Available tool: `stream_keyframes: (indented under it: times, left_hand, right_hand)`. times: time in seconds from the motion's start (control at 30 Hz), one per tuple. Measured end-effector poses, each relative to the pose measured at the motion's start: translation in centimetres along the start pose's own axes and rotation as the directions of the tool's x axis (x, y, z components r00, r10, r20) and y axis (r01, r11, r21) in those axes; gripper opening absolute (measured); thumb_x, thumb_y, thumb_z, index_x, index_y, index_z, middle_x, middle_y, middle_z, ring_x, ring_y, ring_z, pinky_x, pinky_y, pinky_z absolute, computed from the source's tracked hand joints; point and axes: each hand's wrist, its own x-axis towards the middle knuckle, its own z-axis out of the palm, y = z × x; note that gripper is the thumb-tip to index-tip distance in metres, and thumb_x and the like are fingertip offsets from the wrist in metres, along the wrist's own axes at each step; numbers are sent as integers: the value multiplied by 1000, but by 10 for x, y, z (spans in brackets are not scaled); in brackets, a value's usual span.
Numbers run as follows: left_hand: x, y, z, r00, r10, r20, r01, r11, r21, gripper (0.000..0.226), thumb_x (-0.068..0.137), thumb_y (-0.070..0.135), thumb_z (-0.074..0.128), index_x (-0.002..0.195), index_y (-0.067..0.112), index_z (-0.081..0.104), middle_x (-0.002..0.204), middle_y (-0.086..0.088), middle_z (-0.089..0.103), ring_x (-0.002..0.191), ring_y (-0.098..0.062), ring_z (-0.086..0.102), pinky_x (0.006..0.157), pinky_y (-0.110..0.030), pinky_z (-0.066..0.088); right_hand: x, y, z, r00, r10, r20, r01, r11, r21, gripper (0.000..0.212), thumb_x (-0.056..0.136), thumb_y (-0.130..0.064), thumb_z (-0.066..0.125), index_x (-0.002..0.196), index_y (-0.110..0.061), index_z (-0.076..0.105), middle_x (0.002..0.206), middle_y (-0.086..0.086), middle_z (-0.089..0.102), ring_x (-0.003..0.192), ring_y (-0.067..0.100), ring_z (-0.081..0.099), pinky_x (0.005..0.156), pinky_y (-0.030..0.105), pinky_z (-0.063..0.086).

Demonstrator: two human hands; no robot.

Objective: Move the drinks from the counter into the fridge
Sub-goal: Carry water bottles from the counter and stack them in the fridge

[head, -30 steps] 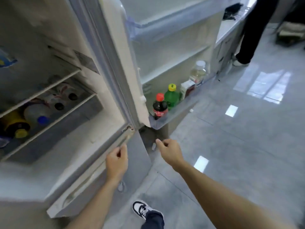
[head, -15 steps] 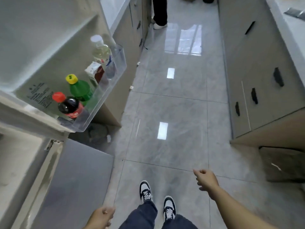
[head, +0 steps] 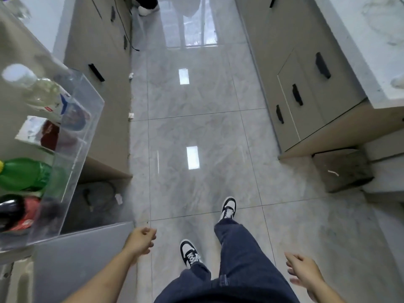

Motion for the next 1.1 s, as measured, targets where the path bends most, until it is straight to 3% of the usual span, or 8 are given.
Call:
stream_keyframes:
  times: [0.2,0.33,0.43,0.53,0.6,0.7,0.9,1.1]
  left_hand:
    - [31,108,16,996,91,-18,-92,995,-29,20,97,13,57,79,6,59,78,-11,60,57,-19,48,53,-23,37]
    - [31,148,26,997,37,-67,-39,999,-26,18,97,15,57,82,6,59,81,-13,63,58,-21,50,54,-24,39]
    - [31,169,35,997,8,-77,-12,999,-52,18,98,18,57,88,4,61,87,-14,65,60,-20,51,57,-26,41]
    - [32,190,42,994,-35,-103,25,995,-99,18,99,19,56,88,5,61,87,-12,67,61,-19,52,58,-26,43]
    - [32,195,47,992,-69,-110,55,991,-124,18,99,17,56,85,6,59,86,-12,66,60,-19,50,58,-25,42]
    - [36,200,50,985,-126,-114,104,978,-181,18,99,19,56,84,8,59,89,-13,68,63,-20,52,61,-27,42]
    - [68,213,44,948,-265,-174,207,933,-294,20,96,21,61,84,5,62,89,-14,72,64,-25,57,61,-28,46]
    - [119,261,18,929,-345,-137,271,882,-385,19,95,18,61,87,2,65,81,-13,69,59,-22,54,60,-26,43]
  right_hand:
    - [50,-44,-20,997,68,-24,-67,997,39,21,92,-24,67,86,-4,67,85,14,68,72,30,61,69,38,53]
    - [90,-116,-40,998,48,42,-48,999,-6,30,93,-24,63,96,6,64,75,14,65,70,32,59,65,34,50]
    - [113,-197,-51,997,-50,65,54,997,-59,27,94,-27,62,99,-1,66,81,16,67,83,36,66,59,29,50]
    - [134,-288,-59,976,-191,109,200,977,-77,20,94,-28,62,86,-10,66,86,11,66,78,26,61,59,29,49]
    - [139,-342,-57,953,-259,159,276,957,-94,22,94,-29,62,79,-13,62,79,8,61,70,21,55,60,29,48]
    - [143,-413,-45,921,-325,215,354,928,-113,18,94,-28,62,85,-13,62,81,8,58,72,23,52,60,29,47]
    - [143,-521,-7,858,-393,329,476,850,-225,17,95,-29,61,86,-15,63,79,7,57,68,19,50,58,30,46]
    - [153,-623,34,823,-426,375,547,772,-324,22,95,-31,61,87,-11,65,77,7,57,65,20,49,55,28,43]
